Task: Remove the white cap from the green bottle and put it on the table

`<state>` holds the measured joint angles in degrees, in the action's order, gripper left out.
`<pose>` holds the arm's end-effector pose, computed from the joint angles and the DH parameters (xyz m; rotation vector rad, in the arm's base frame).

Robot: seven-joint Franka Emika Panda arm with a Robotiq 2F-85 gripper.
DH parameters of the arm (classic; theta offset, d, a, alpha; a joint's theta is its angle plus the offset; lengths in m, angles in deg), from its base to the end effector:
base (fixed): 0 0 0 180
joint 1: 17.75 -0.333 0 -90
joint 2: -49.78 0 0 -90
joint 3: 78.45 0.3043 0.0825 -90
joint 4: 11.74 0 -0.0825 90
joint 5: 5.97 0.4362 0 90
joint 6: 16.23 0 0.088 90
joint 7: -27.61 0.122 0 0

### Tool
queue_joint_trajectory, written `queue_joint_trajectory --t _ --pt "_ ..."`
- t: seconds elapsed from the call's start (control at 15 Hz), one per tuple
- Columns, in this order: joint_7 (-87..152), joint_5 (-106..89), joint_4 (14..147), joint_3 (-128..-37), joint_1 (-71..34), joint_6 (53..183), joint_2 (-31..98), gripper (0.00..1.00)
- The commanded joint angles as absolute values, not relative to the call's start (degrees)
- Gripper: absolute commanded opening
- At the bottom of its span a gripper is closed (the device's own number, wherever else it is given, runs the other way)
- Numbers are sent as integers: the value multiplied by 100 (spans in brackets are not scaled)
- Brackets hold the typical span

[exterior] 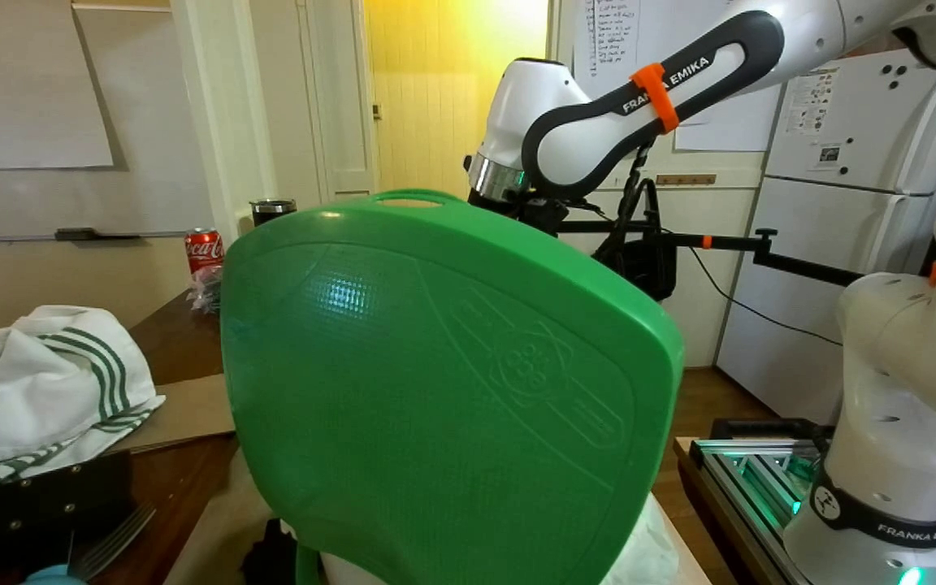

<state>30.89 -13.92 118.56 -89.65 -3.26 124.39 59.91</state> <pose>0.5141 -0.2499 0.4137 2.8969 -0.6132 0.4996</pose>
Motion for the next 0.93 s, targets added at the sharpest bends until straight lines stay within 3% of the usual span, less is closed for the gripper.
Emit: queue_joint_trajectory --t 0.0,0.47,0.53,0.6,0.87 --pt "3087 -1539 11823 -9024 -299 12710 5823 100" --pt "3130 -1573 11846 -9089 -268 13081 5667 100" --pt "3117 -1565 11849 -9099 -271 13096 5655 92" --pt "3107 -1560 11848 -9107 -272 13104 5645 75" --pt "3095 -1558 11852 -9127 -273 13117 5619 45"
